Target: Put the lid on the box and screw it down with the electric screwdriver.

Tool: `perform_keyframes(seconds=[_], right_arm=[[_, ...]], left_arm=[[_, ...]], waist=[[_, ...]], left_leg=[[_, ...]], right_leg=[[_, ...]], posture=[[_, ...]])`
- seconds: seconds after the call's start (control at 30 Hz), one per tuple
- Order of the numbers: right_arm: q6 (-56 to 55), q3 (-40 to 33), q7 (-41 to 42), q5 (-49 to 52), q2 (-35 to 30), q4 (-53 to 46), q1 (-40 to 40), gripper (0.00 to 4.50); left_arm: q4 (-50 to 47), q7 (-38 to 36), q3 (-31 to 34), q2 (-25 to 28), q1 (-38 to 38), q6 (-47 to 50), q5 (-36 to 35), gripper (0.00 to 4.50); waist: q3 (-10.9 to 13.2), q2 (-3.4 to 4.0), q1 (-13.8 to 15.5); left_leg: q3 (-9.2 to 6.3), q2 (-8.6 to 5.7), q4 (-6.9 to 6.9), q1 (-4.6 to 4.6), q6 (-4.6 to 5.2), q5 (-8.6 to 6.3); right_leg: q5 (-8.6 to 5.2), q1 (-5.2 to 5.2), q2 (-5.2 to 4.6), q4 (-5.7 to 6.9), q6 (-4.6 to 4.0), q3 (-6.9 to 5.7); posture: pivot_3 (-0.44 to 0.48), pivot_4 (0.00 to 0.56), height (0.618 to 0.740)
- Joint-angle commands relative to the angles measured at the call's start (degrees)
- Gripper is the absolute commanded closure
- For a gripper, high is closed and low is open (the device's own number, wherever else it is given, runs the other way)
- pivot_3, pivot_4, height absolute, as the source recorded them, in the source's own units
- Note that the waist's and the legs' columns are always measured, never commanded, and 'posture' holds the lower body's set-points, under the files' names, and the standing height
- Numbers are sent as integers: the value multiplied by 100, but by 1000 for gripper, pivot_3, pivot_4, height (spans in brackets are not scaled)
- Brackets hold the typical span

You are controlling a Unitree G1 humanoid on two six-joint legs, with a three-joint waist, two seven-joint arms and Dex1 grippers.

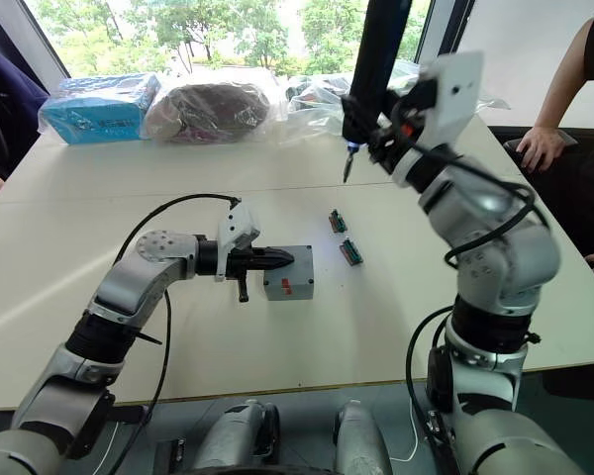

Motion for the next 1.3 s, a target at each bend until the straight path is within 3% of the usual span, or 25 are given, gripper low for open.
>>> perform_keyframes(seconds=[0.03,0.1,0.23,0.33,0.5,0.87,0.93,0.97,1.13,1.3], right_arm=[[2231,-784,96,860,-858,276,-261,2694],[2826,-614,57,1152,-1612,765,89,2694],[2931,75,-184,2661,-2958,2000,828,2694],[2931,494,-356,3515,-3488,2598,925,2694],[2931,1379,-732,3783,-3627,3723,636,2694],[2931,1941,-650,2801,-3420,4627,188,2694],[2931,2025,-546,2615,-3405,4609,171,1692],[2931,2057,-491,2519,-3398,4575,182,1579],[2931,2071,-206,2111,-3364,4371,237,47],[2723,1715,294,1853,-3563,3481,35,47]], left_arm=[[-500,-129,489,226,-105,571,-620,4500],[-911,-485,453,570,-103,755,-834,4500],[-1600,-805,251,1092,-37,964,-1044,4500],[-1879,-803,109,1205,14,1009,-1048,4500],[-2101,-620,25,1121,176,1032,-1124,4500],[-2205,-222,18,993,381,1074,-1109,4500],[-2210,-202,46,1034,412,1076,-1115,4500],[-2210,-207,54,1055,420,1069,-1119,4500],[-2127,-271,117,1208,373,991,-1091,4500],[-1692,-278,718,1493,188,1067,-1254,4500]], waist=[[33,-25,3],[48,-28,13],[72,-4,17],[124,24,-26],[156,4,-17],[161,6,6],[161,6,13],[161,6,12],[160,4,10],[161,6,12]], left_leg=[[-1,2,5,-2,0,0],[-11,6,18,-14,1,1],[-7,-7,20,-33,5,-2],[13,-21,22,-37,18,-7],[13,10,45,-32,18,-7],[13,11,81,-49,20,-8],[12,11,81,-49,19,-8],[11,11,81,-48,19,-8],[10,12,83,-45,19,-7],[9,11,89,-45,19,-7]], right_leg=[[0,0,4,2,0,-1],[-7,0,6,3,-13,-15],[-8,-5,-2,-14,-16,-22],[-6,-13,-7,-13,-12,-5],[7,-14,43,2,15,1],[12,-10,51,2,27,11],[15,-10,52,3,31,11],[15,-10,52,3,32,11],[15,-5,54,4,32,10],[16,-3,53,4,34,10]], posture=[[0,150,740],[0,150,740],[0,150,740],[0,150,740],[0,150,740],[0,150,740],[0,150,740],[0,150,740],[0,150,740],[0,150,740]])
